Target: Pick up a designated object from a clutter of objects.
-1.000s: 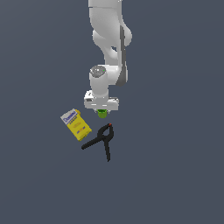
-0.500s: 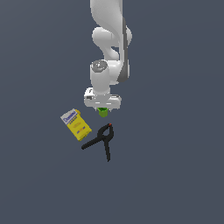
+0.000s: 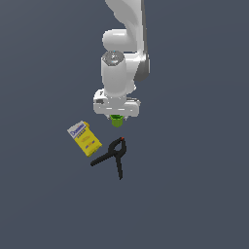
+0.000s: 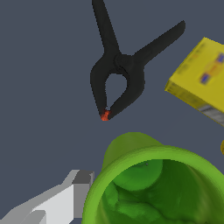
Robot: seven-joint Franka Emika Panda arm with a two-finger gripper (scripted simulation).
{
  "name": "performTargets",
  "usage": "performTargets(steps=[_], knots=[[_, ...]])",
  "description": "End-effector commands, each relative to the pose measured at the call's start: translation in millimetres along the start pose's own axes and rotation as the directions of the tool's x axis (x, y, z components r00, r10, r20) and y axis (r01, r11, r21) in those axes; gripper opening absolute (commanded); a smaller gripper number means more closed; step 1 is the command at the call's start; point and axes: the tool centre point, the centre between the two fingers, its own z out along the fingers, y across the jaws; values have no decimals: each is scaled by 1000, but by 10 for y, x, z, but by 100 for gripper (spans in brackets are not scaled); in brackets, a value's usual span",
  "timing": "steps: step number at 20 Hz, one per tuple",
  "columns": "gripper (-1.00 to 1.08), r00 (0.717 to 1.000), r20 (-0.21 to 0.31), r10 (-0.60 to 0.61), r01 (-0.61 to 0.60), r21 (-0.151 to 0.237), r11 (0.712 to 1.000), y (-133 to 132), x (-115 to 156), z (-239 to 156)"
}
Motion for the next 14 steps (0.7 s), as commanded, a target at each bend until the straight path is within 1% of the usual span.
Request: performTargets(steps=[1,14], knots=[[-100,1000,-1,0,0,-1,1000,-60,82,-207],[-100,1000,-1,0,0,1,1000,-407,560,-1320]])
